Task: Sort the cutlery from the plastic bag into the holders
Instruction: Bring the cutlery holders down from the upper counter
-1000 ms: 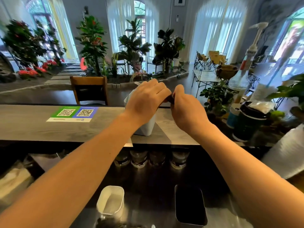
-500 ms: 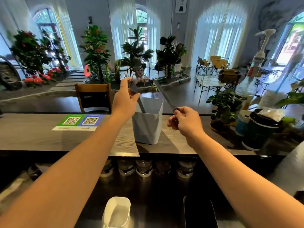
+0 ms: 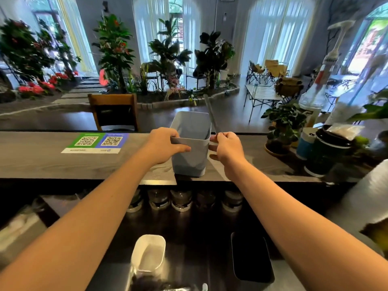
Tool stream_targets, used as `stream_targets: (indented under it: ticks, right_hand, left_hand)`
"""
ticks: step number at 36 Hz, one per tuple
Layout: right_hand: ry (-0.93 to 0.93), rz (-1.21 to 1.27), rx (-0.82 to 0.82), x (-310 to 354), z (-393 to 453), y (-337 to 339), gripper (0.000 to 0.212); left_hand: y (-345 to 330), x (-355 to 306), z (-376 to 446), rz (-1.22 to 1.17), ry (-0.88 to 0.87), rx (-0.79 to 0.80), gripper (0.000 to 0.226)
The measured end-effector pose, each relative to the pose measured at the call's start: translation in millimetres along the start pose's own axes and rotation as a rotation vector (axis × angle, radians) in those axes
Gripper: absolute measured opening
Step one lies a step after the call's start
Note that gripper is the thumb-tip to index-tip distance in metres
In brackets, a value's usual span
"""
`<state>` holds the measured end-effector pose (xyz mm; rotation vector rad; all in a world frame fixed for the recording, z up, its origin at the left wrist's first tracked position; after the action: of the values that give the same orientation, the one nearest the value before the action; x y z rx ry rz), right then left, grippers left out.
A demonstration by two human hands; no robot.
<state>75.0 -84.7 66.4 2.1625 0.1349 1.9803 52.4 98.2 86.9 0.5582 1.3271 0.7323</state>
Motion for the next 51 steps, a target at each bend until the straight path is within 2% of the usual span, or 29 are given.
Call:
stream_targets:
  ticks: [7,11,13,16,18,25,29,34,38,42,44,48,51]
  right_hand:
    - [0.03,-0.109,-0.026,-5.9,-45.4,28.6,0.029]
    - [0.192,-0.304,-0.09,-31.2,-75.9,41.9,0.03]
    - [0.222,-0.306,-0.098,-48.9,-97.6,48.0,0.034]
    - [0.101,-0.219,-0.074,-77.9,-130.6,56.9,0.028]
    - [0.064,-0.283,-0.047,-104.2,-147.4,62.9,0.026]
    - [-0.067,-0.763,-0.056,-200.1,-190.6,105.2,0.027]
    - [-0.119,-0.914,-0.094,-222.8,-199.0,129.7,0.025]
    - [-0.067,-1.081,-0.125,-229.2,-198.6,143.4,0.026]
    - [-0.072,-1.043,-0.098,-230.0,-184.3,137.3,0.027]
    - [-0.102,-0.878,0.045,-233.2,-169.2,123.9,0.044]
    - [-0.114,-0.85,0.066,-236.1,-166.3,120.0,0.048]
    - [-0.13,-0.809,0.064,-242.7,-168.9,113.9,0.037]
    - [-0.101,-0.798,0.083,-245.1,-177.3,107.0,0.028]
  left_hand:
    - [-7.1,-33.1,-86.0,-0.021,-0.084,-0.07,0.047]
    - [-17.7,-47.5,-144.7,0.089,-0.113,-0.107,0.043]
    - [-31.1,-44.2,-170.8,0.106,-0.113,-0.096,0.041]
    - [-61.2,-24.1,-199.4,0.111,-0.074,-0.071,0.041]
    - [-85.5,-4.7,-210.9,0.125,-0.052,-0.064,0.039]
    - [-163.4,54.1,-222.4,0.033,0.129,0.043,0.034]
    - [-200.9,75.8,-222.0,0.015,0.21,0.133,0.032]
    - [-229.8,96.6,-218.8,0.059,0.278,0.239,0.028]
    - [-234.3,102.3,-219.7,0.127,0.297,0.251,0.034]
    - [-229.0,99.9,-225.0,0.198,0.281,0.221,0.061]
    - [-223.7,95.4,-230.8,0.183,0.251,0.159,0.066]
    - [-212.7,86.7,-249.7,0.153,0.125,0.041,0.054]
    - [-209.0,80.9,-271.5,0.097,0.049,0.071,0.043]
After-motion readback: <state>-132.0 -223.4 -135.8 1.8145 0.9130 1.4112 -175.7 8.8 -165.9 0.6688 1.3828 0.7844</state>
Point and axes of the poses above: each hand's wrist, its own z-axis towards the middle knuckle, its own y-axis out of the back of the hand, x = y × z, the point moved 1 cm from there along z, towards the middle knuckle, and after that the axes turned 8 degrees about -z, right-handed, at the moved point
